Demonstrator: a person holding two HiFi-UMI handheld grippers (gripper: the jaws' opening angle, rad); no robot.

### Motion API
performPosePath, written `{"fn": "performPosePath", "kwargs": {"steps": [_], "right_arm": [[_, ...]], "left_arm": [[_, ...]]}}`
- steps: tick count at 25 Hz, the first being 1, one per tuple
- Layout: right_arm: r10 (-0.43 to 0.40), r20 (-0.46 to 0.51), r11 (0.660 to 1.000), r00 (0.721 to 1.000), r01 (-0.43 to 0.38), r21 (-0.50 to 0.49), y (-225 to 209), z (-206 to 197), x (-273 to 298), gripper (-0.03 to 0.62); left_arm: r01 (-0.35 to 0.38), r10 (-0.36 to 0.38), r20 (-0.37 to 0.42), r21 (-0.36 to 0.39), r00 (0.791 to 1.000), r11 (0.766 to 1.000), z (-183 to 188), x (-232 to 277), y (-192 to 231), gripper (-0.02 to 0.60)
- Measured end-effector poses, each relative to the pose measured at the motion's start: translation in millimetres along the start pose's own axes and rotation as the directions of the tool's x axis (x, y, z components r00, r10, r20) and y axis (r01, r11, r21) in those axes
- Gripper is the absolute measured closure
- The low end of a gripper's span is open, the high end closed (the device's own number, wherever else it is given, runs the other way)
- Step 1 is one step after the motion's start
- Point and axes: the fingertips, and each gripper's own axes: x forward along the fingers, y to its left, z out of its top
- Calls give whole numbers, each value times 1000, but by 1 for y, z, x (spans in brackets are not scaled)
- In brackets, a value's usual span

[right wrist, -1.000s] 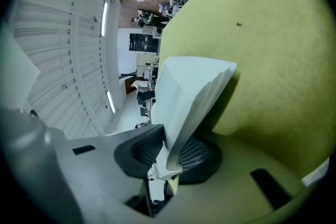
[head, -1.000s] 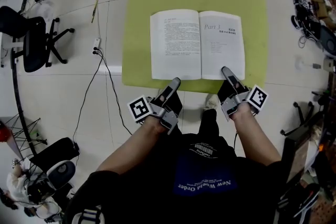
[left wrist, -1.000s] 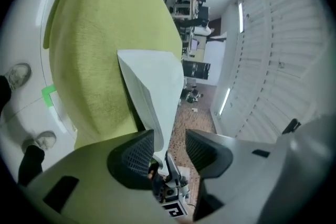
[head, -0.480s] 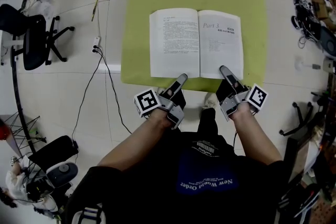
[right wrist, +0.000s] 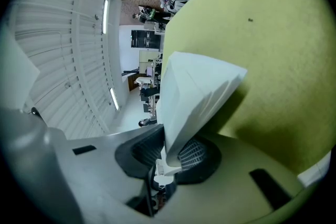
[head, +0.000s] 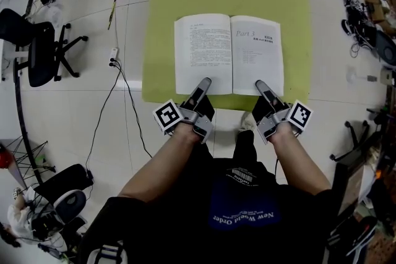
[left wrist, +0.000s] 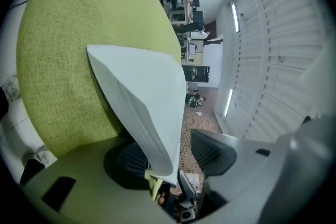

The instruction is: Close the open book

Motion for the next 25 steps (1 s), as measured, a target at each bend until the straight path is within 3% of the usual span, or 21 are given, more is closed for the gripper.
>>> {"fn": "performPosePath", "kwargs": {"steps": [2,3,4,5,6,8,10,15,20,25], "right_arm": [[-6,-2,1000,1000,6,-7,-1,0,2,540],[-7,-5,1000,1000,7,-3,-1,-2,3,540],[-6,-7,1000,1000,6,5,-2,-4,5,540],[-4,-6,1000,1000,4,15,-2,-5,6,540],[-4,-2,1000,1000,4,23,-2,-5,6,540],[-9,2,1000,1000,9,22,-3,-4,6,540],[-13,-2,1000,1000,14,9,-4,-3,6,540],[-19,-12,1000,1000,19,3,-3,-8,8,540],[-16,-26,1000,1000,16,12,-4,-9,9,540],[-10,-34,1000,999,11,17,-3,-11,11,540]], "left_arm": [[28,-28,-9,44,1000,999,0,0,-9,342],[32,-30,-21,94,999,995,-2,1,-16,395],[23,-17,-40,164,999,986,-6,1,-21,460],[6,11,-65,255,998,967,-9,2,-25,463],[-5,42,-95,360,995,933,-11,3,-28,463],[-2,101,-154,540,983,842,-14,7,-34,462],[-1,161,-194,637,968,771,-18,9,-36,462],[-8,272,-216,769,938,639,-22,10,-40,460],[14,383,-209,891,900,454,-34,17,-50,457],[56,474,-218,942,853,331,-46,23,-54,456]]}}
